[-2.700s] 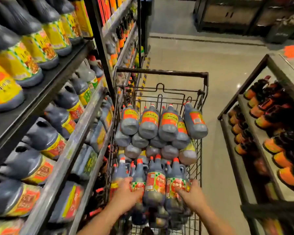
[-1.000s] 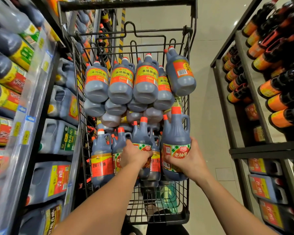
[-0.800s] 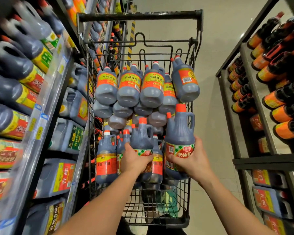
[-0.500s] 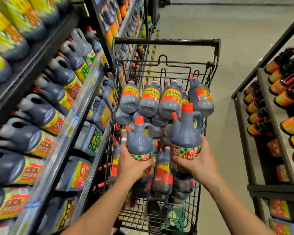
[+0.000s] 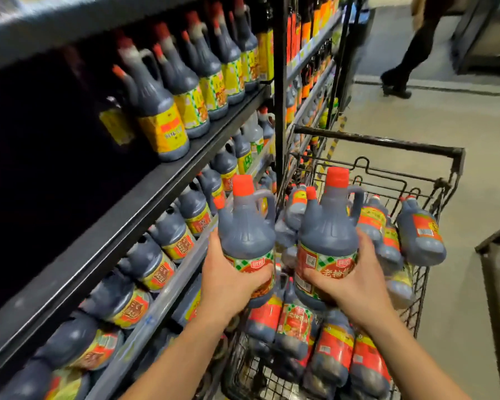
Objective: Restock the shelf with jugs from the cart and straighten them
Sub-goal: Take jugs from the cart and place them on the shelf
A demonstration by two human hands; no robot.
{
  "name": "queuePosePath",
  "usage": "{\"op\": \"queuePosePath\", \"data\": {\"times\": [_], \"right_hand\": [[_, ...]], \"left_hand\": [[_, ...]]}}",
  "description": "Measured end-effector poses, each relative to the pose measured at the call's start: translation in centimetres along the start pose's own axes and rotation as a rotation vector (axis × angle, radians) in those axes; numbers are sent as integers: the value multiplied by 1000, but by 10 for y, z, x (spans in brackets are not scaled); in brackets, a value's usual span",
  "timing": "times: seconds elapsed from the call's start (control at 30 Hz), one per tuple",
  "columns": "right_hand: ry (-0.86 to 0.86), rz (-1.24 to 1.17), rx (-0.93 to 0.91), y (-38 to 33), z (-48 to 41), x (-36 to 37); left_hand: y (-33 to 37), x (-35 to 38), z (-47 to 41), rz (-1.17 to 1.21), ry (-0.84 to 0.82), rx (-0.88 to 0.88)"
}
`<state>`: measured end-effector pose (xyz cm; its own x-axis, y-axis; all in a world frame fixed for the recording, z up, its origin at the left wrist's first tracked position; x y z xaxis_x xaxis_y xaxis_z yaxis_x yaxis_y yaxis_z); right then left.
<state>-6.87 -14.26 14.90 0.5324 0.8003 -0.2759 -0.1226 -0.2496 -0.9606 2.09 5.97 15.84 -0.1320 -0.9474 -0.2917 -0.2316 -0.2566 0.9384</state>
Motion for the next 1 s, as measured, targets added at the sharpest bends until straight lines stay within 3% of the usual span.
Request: {"op": "queuePosePath", "data": {"times": [0.27, 0.5, 0.73, 1.0], "right_hand": [[-129, -84, -230, -77, -2, 63], [-214, -111, -310, -129, -3, 116], [-287, -117, -370, -162, -8, 164], [-351, -105, -368, -183, -23, 211]], "left_hand": [[45, -92, 3, -23, 221, 137], [67, -160, 5, -52, 363, 208], [66, -211, 1, -90, 470, 198], [52, -248, -11, -126, 571, 68]]}}
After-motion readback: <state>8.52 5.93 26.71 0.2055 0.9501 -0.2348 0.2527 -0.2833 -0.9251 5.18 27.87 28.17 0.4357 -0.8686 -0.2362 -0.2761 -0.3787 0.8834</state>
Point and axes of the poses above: each hand's wrist, its own z-axis away from the middle knuckle, its own x-axis out of the palm, y = z × x, the point moved 2 cm from there along -z, towards the middle knuckle, and after that the axes turned 5 degrees about x, right-handed, at the moved point
